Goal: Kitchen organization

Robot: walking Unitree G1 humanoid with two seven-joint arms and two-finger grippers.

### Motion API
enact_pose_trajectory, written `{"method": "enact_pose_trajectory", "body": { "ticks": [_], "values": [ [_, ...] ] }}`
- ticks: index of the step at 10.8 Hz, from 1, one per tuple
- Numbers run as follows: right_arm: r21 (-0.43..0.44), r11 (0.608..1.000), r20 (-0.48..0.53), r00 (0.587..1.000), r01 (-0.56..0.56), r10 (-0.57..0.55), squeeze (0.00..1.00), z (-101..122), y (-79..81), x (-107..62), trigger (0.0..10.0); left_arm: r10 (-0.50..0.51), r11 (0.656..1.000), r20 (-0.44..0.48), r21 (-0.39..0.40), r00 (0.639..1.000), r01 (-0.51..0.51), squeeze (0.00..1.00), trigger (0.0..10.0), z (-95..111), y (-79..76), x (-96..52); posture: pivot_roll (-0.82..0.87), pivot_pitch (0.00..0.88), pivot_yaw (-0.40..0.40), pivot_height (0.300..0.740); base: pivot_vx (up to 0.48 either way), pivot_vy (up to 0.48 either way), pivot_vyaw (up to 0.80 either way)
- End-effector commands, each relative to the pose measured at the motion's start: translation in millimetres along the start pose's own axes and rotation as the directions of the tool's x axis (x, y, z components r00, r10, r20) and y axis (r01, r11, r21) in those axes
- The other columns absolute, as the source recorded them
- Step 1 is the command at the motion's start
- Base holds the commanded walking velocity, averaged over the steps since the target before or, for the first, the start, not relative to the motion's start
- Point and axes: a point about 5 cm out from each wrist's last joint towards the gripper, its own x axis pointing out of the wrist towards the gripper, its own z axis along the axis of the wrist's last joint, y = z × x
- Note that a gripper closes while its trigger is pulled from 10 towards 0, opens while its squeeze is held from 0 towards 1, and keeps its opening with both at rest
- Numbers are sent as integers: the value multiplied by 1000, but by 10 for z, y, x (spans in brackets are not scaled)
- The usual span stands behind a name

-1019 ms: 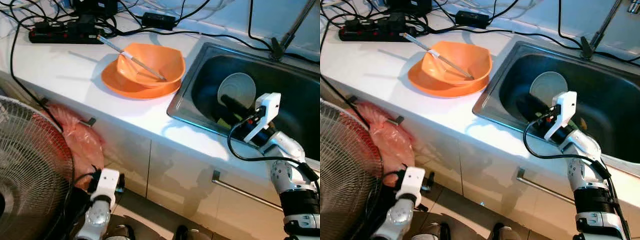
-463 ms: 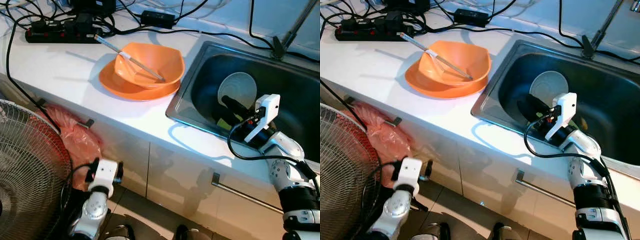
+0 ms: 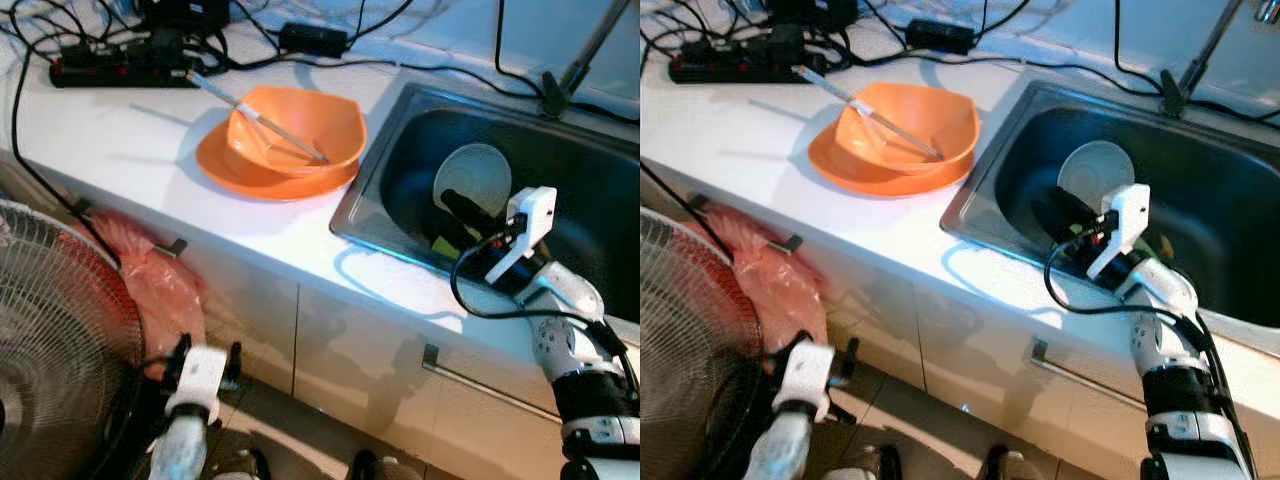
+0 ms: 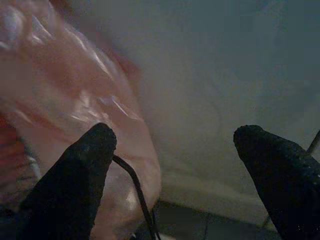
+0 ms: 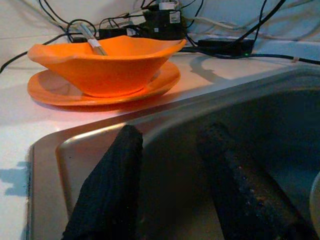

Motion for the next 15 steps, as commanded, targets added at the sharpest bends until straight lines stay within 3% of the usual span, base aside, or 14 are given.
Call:
{"method": "enact_pose_trajectory", "body": {
  "ticks": [1, 3, 5, 8, 9, 11, 12, 13, 15],
  "values": [
    [28, 1000, -44, 999, -8, 9, 0, -122, 26, -37, 10000, -6, 999, 95, 39, 995, 2, 0, 10000, 161, 6, -2, 67, 141, 1, 740, 0, 0, 0],
    [28, 1000, -47, 999, -6, 7, 0, -136, 19, -36, 10000, 69, 994, 242, 65, 968, -87, 0, 10000, 518, 127, -72, 82, 142, 5, 740, 0, 0, 0],
    [29, 1000, -48, 999, -7, 9, 0, -137, 18, -30, 10000, 148, 983, 317, 56, 937, -174, 0, 10000, 754, 230, -129, 88, 154, 0, 740, 0, 0, 0],
    [31, 999, -52, 999, -10, 11, 0, -140, 9, 2, 10000, 168, 966, 485, 92, 858, -241, 0, 10000, 1332, 352, -137, 103, 165, -11, 740, 0, 0, 0],
    [30, 999, -50, 999, -10, 12, 0, -138, 11, 17, 10000, 197, 961, 522, 65, 830, -269, 0, 10000, 1505, 423, -88, 104, 163, -13, 740, 0, 0, 0],
    [31, 1000, -47, 999, -8, 9, 0, -138, 8, 34, 10000, 233, 960, 530, 8, 815, -280, 0, 10000, 1772, 557, 54, 104, 159, -15, 740, 0, 0, 0],
    [32, 999, -47, 999, -2, 4, 0, -149, 10, 33, 10000, 300, 951, 522, -92, 798, -297, 0, 10000, 1933, 742, 209, 104, 157, -16, 740, 0, 0, 0],
    [33, 999, -47, 999, -3, 4, 0, -158, 19, 37, 10000, 310, 949, 533, -116, 788, -295, 0, 10000, 2007, 805, 266, 101, 155, -17, 740, 0, 0, 0],
    [36, 999, -44, 999, 0, 1, 0, -168, 32, 52, 10000, 309, 950, 543, -215, 781, -226, 0, 10000, 2255, 931, 430, 98, 151, -17, 740, 0, 0, 0]
  ]
}}
